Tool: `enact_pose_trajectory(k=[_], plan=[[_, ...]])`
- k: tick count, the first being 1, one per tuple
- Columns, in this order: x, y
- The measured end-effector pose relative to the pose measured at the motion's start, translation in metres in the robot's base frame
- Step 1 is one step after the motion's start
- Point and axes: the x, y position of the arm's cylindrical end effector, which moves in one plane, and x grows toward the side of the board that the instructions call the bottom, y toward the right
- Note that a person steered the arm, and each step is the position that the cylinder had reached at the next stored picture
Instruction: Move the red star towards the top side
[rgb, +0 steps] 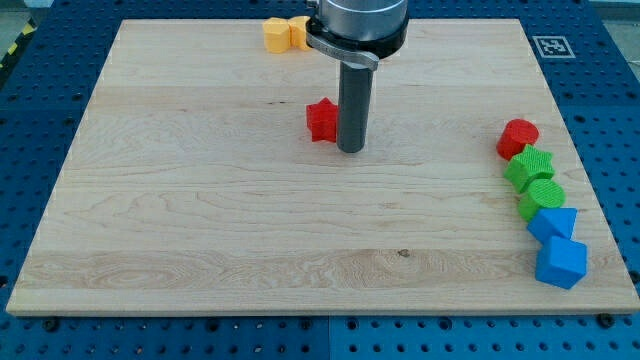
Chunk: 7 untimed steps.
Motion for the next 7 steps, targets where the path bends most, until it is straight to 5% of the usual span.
enact_pose_trajectory(k=[2,4,7], plan=[[-0.031,-0.027],[0.007,-0.041],[0.003,-0.041]])
